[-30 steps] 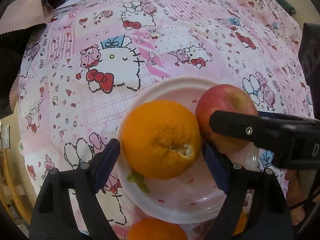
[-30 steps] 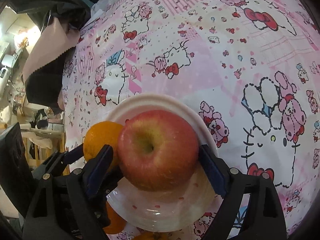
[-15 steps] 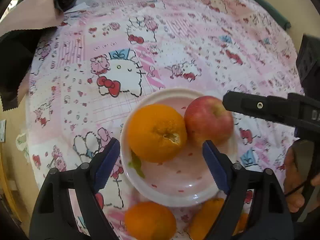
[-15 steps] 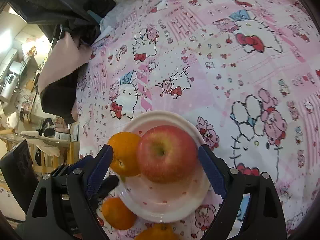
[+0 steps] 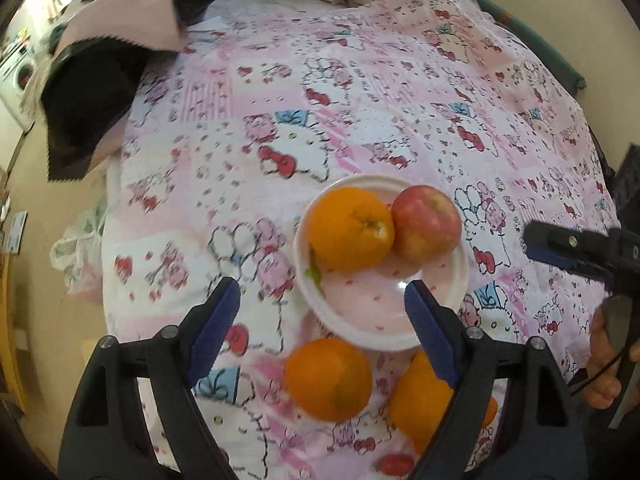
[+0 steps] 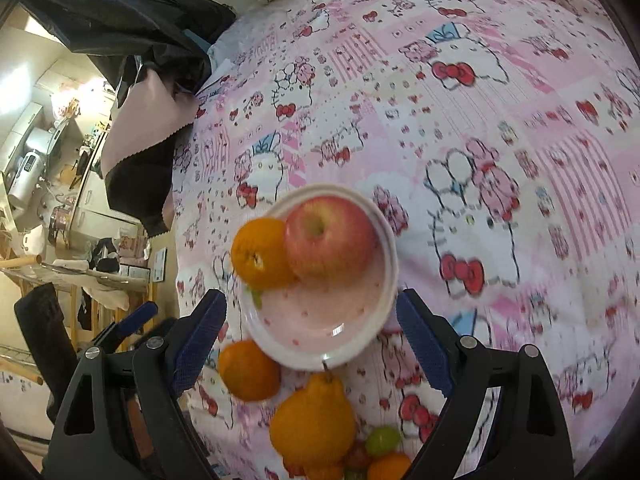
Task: Organize fruits
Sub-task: 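Grasp the green-patched orange with the left tool, then lift the orange with the left tool while the right tool grasps the pear-shaped orange, then lower the orange onto the plate with the left tool while the right tool lifts the pear-shaped orange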
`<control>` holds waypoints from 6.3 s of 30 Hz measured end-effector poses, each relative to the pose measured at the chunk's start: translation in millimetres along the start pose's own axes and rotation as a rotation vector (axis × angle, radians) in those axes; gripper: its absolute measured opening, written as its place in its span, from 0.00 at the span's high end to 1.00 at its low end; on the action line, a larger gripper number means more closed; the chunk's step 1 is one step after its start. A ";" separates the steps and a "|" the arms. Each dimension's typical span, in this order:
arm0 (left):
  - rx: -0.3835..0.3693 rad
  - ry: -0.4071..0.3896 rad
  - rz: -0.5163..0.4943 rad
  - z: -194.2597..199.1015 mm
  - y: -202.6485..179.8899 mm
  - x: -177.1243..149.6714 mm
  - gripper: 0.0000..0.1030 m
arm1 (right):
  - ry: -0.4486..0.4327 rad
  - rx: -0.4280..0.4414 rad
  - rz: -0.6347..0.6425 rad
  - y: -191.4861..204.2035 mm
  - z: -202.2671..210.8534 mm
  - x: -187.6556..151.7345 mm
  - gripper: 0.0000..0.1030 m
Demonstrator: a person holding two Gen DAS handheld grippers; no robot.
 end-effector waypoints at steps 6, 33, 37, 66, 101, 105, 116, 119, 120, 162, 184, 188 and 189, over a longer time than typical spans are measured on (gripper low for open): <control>-0.016 0.067 0.085 1.0 14.5 -26.7 0.21 | -0.002 -0.009 -0.005 1.4 12.6 -26.1 0.13; 0.100 0.274 0.126 -77.2 1.7 -88.6 0.21 | 0.000 -0.021 -0.070 -19.4 28.4 -71.5 0.13; 0.086 0.276 0.125 -84.3 1.4 -85.8 0.26 | 0.001 -0.006 -0.074 -18.2 27.3 -70.0 0.13; 0.065 0.139 0.066 -23.9 -3.5 -74.1 0.36 | 0.063 0.009 -0.069 -12.2 8.1 -73.4 0.13; 0.053 0.096 0.106 -3.9 3.8 -68.2 0.36 | 0.368 -0.118 0.153 29.7 -103.1 -125.1 0.21; 0.060 0.081 0.099 -3.0 2.3 -68.0 0.36 | 0.346 -0.114 0.167 32.2 -96.4 -124.5 0.24; 0.093 0.067 0.103 -7.1 12.9 -69.9 0.36 | 0.216 0.022 0.119 30.9 -41.6 -110.2 0.25; 0.100 0.058 0.108 -6.9 15.7 -69.2 0.36 | 0.172 0.056 0.107 30.3 -25.6 -104.6 0.25; 0.101 0.056 0.108 -6.5 16.2 -69.1 0.36 | 0.151 0.069 0.103 29.7 -19.6 -101.5 0.25; -0.059 -0.061 0.063 32.4 -16.1 36.3 0.36 | -0.223 0.103 0.077 23.8 73.4 9.1 0.25; -0.013 0.173 -0.045 -149.8 -73.6 118.3 0.36 | -0.212 0.169 -0.037 -13.8 61.7 27.3 0.25; -0.001 0.214 -0.024 -166.4 -69.1 112.7 0.35 | -0.212 0.177 -0.037 -13.0 63.3 26.4 0.25; -0.005 0.208 -0.015 -166.2 -68.2 112.5 0.35 | -0.211 0.180 -0.037 -12.7 63.4 26.3 0.25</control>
Point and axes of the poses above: each gripper's, at about its wrist camera, not at the fingertips, and z roughly against the way its jaws point, y to its left, x to its top, the point moved 2 cm from there along -z, roughly the way its jaws point, and after that the axes turned 4 degrees about z, right-handed, at the moved point
